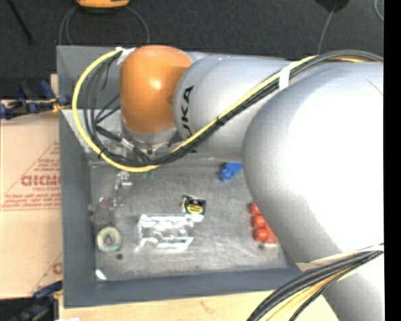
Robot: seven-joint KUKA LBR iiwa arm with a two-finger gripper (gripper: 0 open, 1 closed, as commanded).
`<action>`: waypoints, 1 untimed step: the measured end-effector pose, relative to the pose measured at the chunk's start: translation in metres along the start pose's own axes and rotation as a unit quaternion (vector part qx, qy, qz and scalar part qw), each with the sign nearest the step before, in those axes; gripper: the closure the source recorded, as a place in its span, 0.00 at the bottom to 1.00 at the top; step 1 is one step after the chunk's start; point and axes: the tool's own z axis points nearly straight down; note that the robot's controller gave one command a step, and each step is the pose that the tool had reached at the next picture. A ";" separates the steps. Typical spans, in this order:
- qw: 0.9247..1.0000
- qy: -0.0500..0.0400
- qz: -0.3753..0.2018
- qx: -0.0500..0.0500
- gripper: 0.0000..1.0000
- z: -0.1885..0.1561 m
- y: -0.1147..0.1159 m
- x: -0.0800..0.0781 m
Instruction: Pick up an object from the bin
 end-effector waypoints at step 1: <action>0.999 0.001 -0.047 0.002 0.00 -0.033 0.002 0.106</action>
Offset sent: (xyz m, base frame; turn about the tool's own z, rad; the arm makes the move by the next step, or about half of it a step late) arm -0.1045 0.0039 0.0314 -0.0953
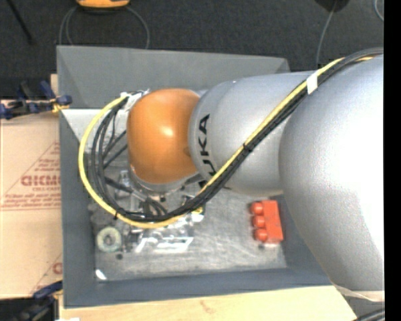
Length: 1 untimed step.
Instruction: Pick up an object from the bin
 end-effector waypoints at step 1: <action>1.000 0.003 0.001 0.003 0.00 0.081 -0.088 0.000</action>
Offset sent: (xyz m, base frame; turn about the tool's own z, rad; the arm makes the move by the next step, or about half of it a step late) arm 0.0068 -0.0802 -0.0766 -0.0070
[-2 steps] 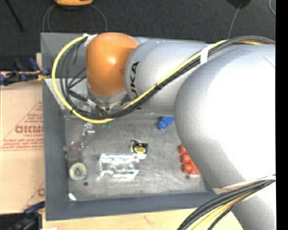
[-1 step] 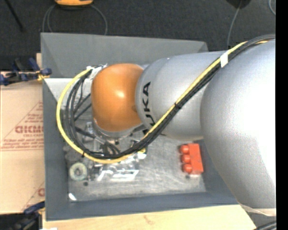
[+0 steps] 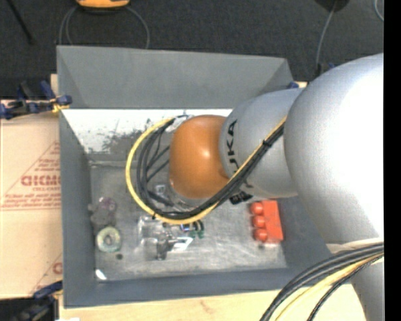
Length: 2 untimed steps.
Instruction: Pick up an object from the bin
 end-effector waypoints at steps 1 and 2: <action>1.000 -0.005 -0.002 -0.003 1.00 -0.005 0.006 -0.003; 0.998 -0.005 -0.066 -0.002 1.00 -0.063 0.019 0.006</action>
Offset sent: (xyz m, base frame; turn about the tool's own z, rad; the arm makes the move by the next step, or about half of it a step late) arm 0.0000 0.0000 0.0000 0.0000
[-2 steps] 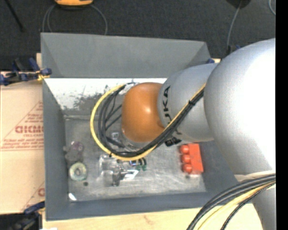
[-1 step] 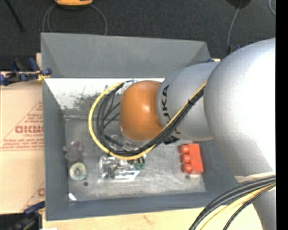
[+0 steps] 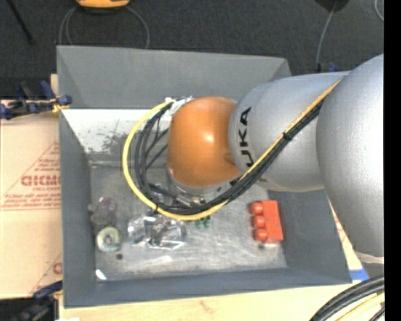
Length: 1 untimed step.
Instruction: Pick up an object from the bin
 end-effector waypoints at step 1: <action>1.000 -0.001 -0.018 0.000 1.00 -0.083 0.003 -0.005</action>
Offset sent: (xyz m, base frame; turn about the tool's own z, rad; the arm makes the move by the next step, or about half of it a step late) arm 0.0027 0.0049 0.0788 -0.0395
